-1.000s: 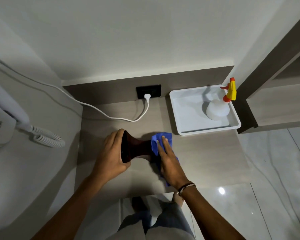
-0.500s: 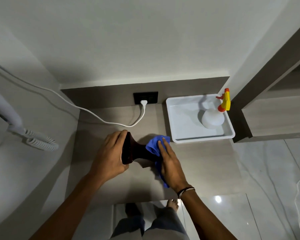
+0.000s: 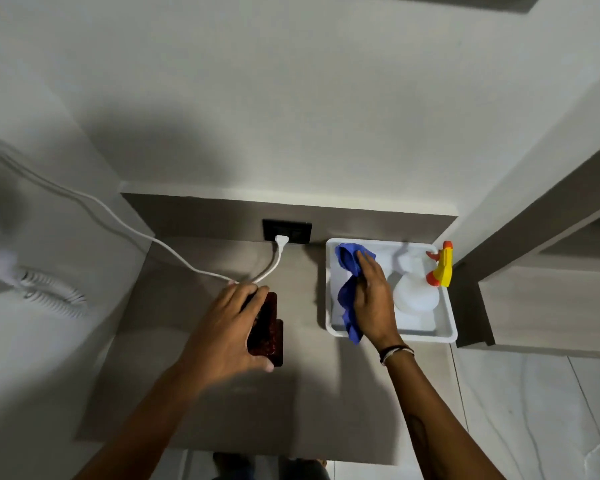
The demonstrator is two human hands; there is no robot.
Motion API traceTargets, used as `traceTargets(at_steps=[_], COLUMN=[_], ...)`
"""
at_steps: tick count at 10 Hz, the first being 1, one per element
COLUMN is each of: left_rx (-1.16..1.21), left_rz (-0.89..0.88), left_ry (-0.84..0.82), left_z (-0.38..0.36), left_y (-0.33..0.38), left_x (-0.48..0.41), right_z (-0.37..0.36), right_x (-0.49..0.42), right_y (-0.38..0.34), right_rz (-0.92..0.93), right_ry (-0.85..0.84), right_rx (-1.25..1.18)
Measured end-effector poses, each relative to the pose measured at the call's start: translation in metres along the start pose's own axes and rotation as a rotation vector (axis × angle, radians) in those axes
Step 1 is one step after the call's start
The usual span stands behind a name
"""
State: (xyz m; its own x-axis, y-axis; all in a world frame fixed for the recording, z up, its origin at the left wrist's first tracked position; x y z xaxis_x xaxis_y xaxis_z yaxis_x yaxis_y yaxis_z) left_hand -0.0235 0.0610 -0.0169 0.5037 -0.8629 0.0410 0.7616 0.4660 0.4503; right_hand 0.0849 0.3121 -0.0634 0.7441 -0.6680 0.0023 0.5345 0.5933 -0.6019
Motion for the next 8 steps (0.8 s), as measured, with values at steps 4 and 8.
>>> traceTargets(at_steps=[4,8], left_rx=[-0.026,-0.104], left_rz=[-0.024,-0.074], left_ry=[0.043,0.001], left_z=[-0.012,-0.015], left_y=[0.012,0.010], left_x=[0.005,0.007], right_z=[-0.108,-0.065], right_x=[-0.031,-0.005], right_y=[0.051,0.015], right_rz=[0.231,0.108], right_ry=[-0.445,-0.286], right_rx=[0.826,0.670])
Point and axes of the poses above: each hand's wrist, its own x-axis away from the middle knuckle, its own z-axis out of the back of the hand, y = z × x, the point moved 8 cm from there along -x, towards the middle knuckle, and after that the axes turned 14 degrees about x, right-handed, at the moved point
